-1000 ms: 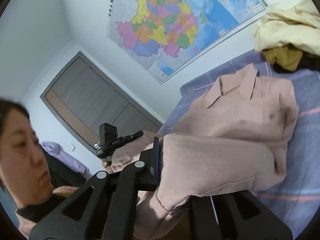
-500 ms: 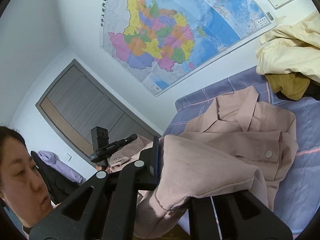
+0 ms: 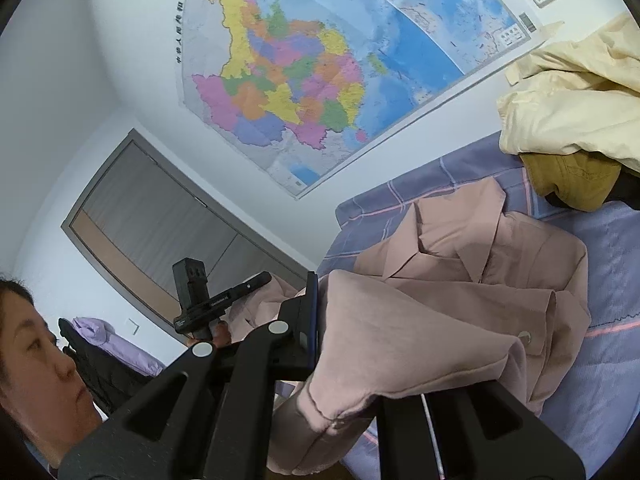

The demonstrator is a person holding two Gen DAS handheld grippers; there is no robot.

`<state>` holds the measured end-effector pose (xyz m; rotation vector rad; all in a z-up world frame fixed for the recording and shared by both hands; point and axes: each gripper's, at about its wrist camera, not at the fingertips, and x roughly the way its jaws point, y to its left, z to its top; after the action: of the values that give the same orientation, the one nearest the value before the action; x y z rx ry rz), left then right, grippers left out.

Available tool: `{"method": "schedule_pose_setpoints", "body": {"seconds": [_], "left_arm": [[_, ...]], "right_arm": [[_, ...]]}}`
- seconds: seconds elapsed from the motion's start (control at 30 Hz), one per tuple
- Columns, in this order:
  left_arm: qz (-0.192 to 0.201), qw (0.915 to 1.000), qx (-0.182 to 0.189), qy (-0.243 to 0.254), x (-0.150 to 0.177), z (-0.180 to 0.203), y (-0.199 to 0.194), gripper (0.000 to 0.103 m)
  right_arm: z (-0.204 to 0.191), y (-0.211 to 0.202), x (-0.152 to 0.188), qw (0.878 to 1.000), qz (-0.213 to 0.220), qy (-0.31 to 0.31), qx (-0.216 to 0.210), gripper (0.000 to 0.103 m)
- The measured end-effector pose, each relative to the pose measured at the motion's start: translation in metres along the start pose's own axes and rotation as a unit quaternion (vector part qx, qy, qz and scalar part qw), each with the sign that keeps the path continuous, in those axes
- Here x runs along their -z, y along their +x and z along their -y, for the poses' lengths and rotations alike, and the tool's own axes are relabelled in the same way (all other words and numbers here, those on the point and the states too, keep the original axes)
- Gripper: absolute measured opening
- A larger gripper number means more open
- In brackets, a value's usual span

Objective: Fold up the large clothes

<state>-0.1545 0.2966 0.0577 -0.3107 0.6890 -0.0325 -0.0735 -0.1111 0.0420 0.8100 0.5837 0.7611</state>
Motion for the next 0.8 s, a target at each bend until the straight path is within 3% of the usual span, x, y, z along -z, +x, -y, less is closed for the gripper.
{"method": "schedule_pose_setpoints", "body": {"seconds": [0.3,0.8], "left_arm": [[-0.001,0.9995,-0.018,0.024,-0.009,0.009,0.012,0.005],[-0.023,0.9991,-0.033,0.015,-0.024,0.002,0.038,0.005]], "right_arm": [[0.018,0.007,-0.01,1.0,-0.004,0.019,0.003,0.006],[0.057,0.022,-0.026,0.998,-0.007,0.066,0.021,0.007]]}}
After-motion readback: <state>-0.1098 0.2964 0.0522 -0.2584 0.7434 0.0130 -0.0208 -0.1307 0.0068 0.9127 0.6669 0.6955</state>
